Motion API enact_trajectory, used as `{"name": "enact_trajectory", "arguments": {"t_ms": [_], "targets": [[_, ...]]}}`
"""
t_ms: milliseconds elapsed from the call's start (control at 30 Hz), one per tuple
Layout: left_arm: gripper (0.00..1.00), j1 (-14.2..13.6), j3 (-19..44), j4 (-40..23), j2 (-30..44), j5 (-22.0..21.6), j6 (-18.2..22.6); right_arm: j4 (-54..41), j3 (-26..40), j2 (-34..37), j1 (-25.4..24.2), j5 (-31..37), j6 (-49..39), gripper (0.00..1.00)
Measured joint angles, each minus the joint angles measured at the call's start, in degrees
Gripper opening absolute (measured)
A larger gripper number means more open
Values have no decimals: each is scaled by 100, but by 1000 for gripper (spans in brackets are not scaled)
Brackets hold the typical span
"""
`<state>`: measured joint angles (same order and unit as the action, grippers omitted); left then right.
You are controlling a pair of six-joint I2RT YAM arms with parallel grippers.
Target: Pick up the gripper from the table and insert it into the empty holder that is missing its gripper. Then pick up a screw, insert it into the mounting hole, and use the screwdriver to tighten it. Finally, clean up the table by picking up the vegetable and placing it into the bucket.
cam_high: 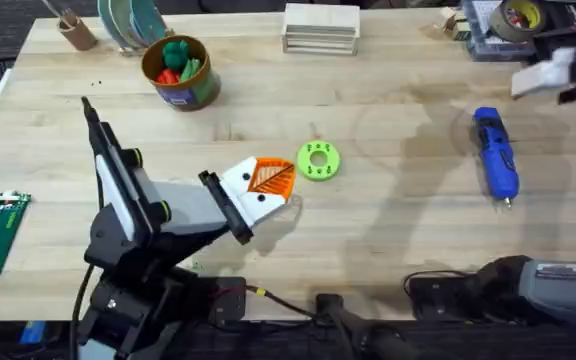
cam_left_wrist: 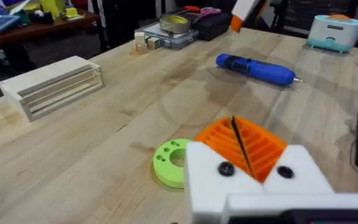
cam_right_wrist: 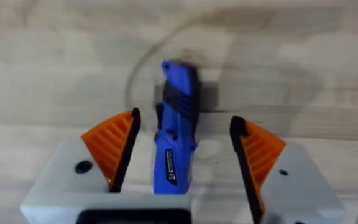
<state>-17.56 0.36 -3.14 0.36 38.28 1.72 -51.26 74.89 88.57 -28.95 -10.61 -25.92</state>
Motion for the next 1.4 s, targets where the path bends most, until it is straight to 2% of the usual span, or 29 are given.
{"name": "enact_trajectory", "arguments": {"t_ms": [233,500,1033,1400], "targets": [[7,2,0,0,0,0,0,-184,-2,865,0,2,-412,940],[7,0,0,0,0,0,0,-116,-2,1439,32,3,-484,941],[7,0,0,0,0,0,0,-81,-12,1723,151,0,-626,940],[7,0,0,0,0,0,0,328,-333,1674,153,72,-624,939]]}}
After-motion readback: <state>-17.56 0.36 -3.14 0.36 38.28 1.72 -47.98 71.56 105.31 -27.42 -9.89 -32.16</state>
